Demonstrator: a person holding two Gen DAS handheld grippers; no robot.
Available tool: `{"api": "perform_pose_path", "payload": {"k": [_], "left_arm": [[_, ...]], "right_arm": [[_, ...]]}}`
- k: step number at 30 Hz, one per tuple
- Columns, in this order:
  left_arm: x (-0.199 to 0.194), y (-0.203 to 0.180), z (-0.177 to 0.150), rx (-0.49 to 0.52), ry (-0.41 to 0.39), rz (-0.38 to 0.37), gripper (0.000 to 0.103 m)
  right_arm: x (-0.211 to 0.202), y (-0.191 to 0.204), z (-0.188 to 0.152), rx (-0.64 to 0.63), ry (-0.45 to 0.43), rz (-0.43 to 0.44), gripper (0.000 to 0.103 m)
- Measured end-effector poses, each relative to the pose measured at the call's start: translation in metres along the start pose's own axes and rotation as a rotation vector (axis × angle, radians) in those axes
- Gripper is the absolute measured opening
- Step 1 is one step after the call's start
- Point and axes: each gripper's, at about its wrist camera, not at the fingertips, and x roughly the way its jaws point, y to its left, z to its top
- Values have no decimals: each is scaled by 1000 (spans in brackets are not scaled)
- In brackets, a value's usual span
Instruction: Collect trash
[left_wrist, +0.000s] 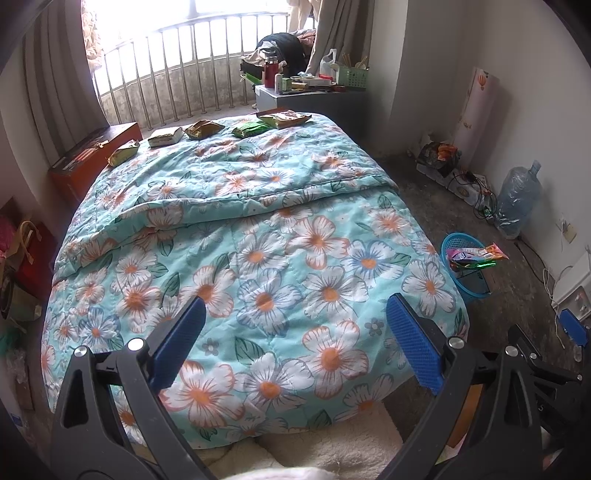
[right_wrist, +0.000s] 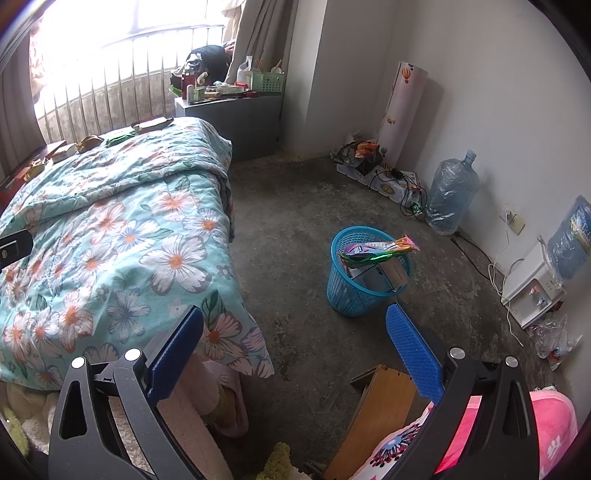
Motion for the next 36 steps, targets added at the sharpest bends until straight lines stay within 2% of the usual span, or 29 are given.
{"api": "perform_pose_path", "payload": {"k": [36], "left_arm": [[1, -1, -1, 6, 4, -1, 94]], "right_arm": [[-2, -2, -1, 4, -2, 2, 96]]}}
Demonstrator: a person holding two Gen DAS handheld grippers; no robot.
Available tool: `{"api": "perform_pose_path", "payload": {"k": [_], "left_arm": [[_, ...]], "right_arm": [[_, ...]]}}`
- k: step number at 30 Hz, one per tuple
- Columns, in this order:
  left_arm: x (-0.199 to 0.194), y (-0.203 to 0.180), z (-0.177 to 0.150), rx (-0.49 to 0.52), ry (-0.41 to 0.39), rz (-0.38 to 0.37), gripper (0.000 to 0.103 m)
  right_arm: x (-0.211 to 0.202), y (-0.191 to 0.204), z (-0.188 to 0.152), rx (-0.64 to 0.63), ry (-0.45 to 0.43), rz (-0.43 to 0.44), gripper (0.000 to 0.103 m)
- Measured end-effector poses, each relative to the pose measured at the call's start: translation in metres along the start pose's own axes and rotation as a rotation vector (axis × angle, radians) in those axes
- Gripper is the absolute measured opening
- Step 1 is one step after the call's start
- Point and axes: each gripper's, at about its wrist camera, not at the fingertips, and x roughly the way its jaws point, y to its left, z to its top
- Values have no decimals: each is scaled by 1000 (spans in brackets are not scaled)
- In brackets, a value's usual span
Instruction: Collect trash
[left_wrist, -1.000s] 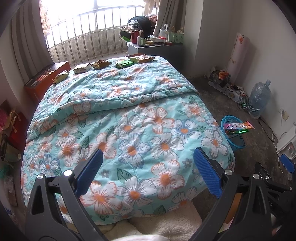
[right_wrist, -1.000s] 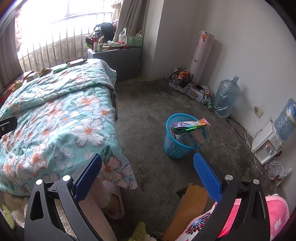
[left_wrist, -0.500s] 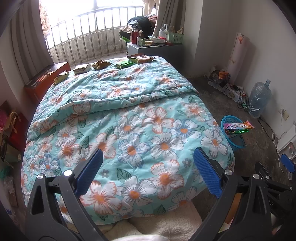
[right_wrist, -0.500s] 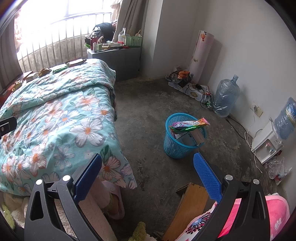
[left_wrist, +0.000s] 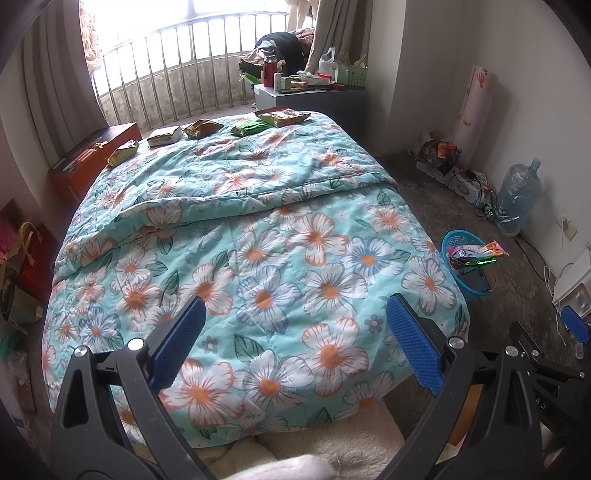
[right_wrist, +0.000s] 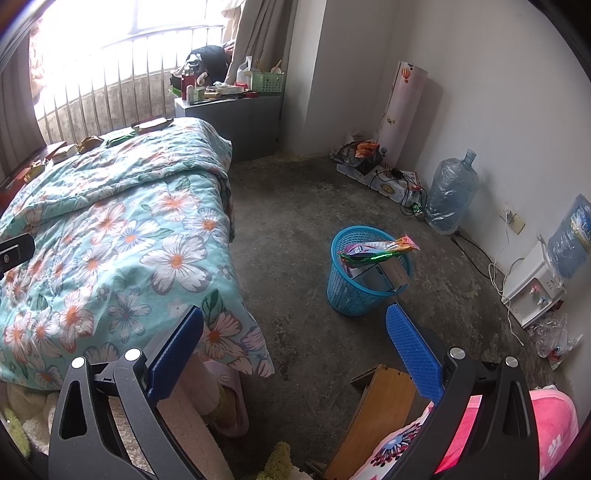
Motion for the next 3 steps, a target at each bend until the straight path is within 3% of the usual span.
{"api": "perform_pose_path", "payload": {"k": [3], "left_arm": [[0, -1, -1, -3, 1, 0, 94]], "right_arm": [[0, 0, 0, 3, 1, 0, 96]]}}
